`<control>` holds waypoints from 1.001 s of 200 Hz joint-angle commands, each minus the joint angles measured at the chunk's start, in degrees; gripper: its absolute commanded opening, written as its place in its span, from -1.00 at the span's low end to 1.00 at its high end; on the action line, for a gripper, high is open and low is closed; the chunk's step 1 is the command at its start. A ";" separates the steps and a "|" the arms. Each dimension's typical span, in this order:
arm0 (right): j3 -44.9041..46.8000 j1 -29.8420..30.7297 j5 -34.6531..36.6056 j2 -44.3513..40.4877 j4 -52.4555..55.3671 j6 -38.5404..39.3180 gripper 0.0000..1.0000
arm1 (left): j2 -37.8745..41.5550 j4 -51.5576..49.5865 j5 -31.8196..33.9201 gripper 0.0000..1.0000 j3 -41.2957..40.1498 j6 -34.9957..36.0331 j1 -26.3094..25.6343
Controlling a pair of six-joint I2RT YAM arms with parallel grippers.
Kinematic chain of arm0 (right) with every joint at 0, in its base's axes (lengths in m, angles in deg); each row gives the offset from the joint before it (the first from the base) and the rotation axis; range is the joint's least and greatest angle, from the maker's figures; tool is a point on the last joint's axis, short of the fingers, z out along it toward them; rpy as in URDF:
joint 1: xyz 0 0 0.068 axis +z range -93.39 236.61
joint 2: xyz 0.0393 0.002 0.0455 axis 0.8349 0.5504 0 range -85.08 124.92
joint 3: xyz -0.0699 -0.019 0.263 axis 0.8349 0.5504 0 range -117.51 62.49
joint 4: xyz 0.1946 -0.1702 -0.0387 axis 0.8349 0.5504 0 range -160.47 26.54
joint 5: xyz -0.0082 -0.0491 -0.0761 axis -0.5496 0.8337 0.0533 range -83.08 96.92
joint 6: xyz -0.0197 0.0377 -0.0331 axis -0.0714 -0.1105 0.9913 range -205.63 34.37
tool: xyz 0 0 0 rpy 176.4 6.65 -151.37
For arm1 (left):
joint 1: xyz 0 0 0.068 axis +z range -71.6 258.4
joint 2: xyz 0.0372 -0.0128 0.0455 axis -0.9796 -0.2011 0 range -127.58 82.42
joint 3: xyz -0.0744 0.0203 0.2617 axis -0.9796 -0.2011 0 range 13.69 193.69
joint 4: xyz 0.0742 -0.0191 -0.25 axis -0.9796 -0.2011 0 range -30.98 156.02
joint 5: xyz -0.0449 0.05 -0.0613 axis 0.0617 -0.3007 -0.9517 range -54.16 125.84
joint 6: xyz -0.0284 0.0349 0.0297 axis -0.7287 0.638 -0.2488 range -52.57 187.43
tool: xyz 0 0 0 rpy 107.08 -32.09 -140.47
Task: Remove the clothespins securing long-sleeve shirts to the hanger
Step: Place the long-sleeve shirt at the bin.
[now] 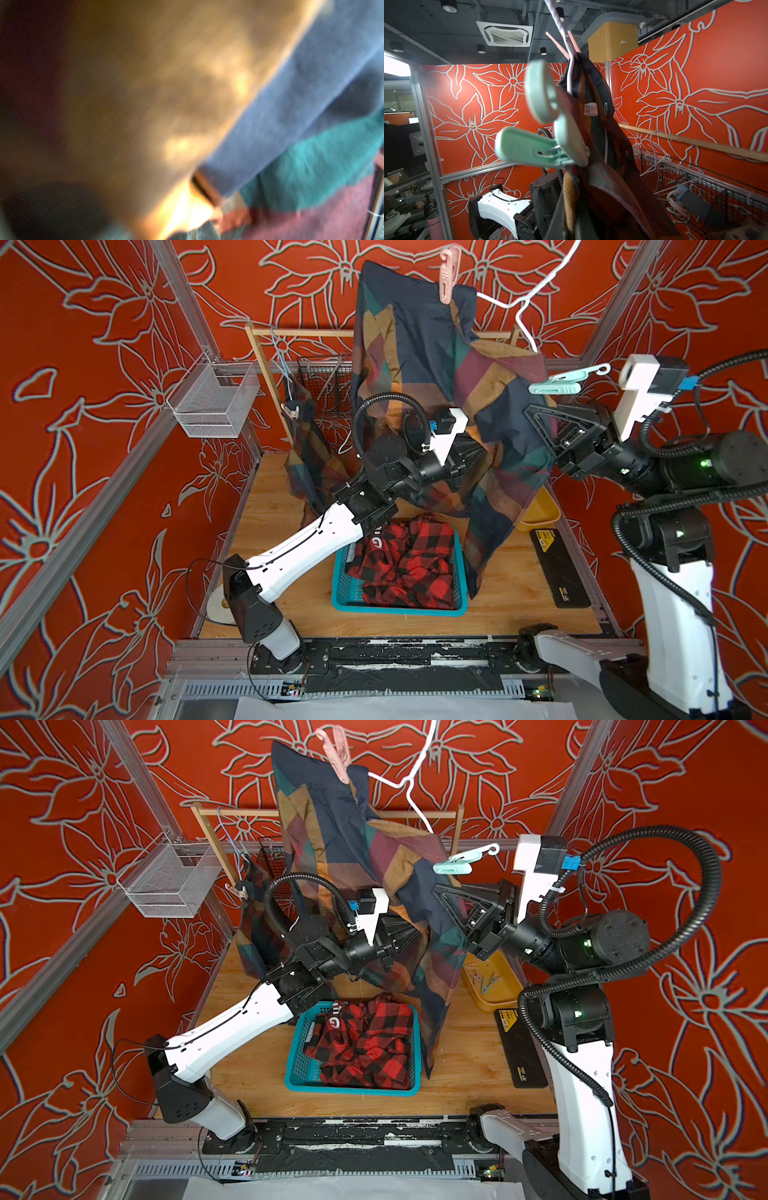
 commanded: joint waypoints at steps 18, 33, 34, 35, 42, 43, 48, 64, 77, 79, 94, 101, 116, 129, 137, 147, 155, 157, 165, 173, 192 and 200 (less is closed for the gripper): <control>-7.10 6.21 1.54 3.93 0.35 4.19 -1.00 | 2.65 -3.27 2.70 -1.00 2.86 4.02 -2.44; -8.63 7.77 1.63 5.67 0.09 4.11 -1.00 | 2.88 -4.32 3.34 -1.00 4.13 4.55 -2.82; -8.71 7.92 1.63 5.77 0.05 4.10 -1.00 | 2.86 -4.36 3.41 -1.00 4.22 4.57 -2.86; -8.84 8.03 1.63 5.87 0.04 4.10 -1.00 | 2.90 -4.43 3.49 -1.00 4.31 4.63 -2.88; -9.59 8.89 1.67 6.78 0.09 4.35 -1.00 | 3.02 -4.96 3.86 -1.00 4.77 4.88 -3.08; -9.76 9.00 1.65 6.90 0.19 4.40 -1.00 | 3.06 -4.99 3.89 -1.00 4.84 4.91 -3.12; -10.52 9.53 1.70 7.51 0.55 4.68 -1.00 | 3.22 -5.43 4.11 -1.00 5.20 5.17 -3.23; -12.91 11.61 1.87 9.64 1.70 5.70 -1.00 | 3.93 -6.67 5.22 -1.00 5.80 5.86 -3.67; -14.72 13.15 1.88 11.30 2.14 6.10 -1.00 | 4.96 -7.41 6.99 -1.00 5.46 6.73 -3.96; -15.11 13.40 1.80 11.56 2.26 6.18 -1.00 | 5.18 -7.46 7.35 -1.00 5.28 6.89 -3.98; -17.78 14.91 1.46 14.14 3.28 6.45 -1.00 | 7.16 -7.34 9.87 -1.00 2.95 7.70 -4.05; -18.48 15.59 1.32 14.92 3.44 6.32 -1.00 | 8.34 -6.78 11.00 -1.00 1.33 8.00 -4.05; -17.43 16.58 0.89 15.49 2.61 5.98 -1.00 | 10.86 -5.92 13.41 -1.00 -3.05 8.54 -4.05; -13.59 16.78 0.73 14.68 0.33 5.32 -1.00 | 13.40 -4.45 16.15 -1.00 -7.91 8.47 -4.05; -10.44 16.84 0.67 13.89 -1.45 4.74 -1.00 | 14.94 -3.15 17.67 -1.00 -11.41 8.38 -4.05; -5.89 16.89 0.67 12.72 -3.83 3.93 -1.00 | 16.81 -2.18 19.64 -1.00 -15.69 8.20 -4.05; -2.24 16.93 0.62 11.61 -5.38 3.52 -1.00 | 18.11 -1.87 21.01 -1.00 -18.71 8.11 -4.05; -1.17 16.91 0.58 11.24 -5.88 3.50 -1.00 | 18.42 -1.79 21.37 -1.00 -19.38 8.11 -4.05; 3.01 16.87 0.63 9.92 -7.56 3.43 -1.00 | 19.58 -1.92 22.69 -1.00 -22.09 7.96 -4.05; 7.05 16.93 1.40 8.28 -8.08 4.29 -1.00 | 20.78 -2.19 23.87 -0.99 -24.72 7.85 -4.05; 16.33 16.81 3.01 4.25 -8.26 6.56 -1.00 | 23.60 -2.47 26.77 -0.90 -30.99 7.02 -3.81; 19.74 16.72 3.04 2.89 -8.42 7.24 -1.00 | 24.95 -2.68 27.39 -0.84 -33.50 6.44 -3.57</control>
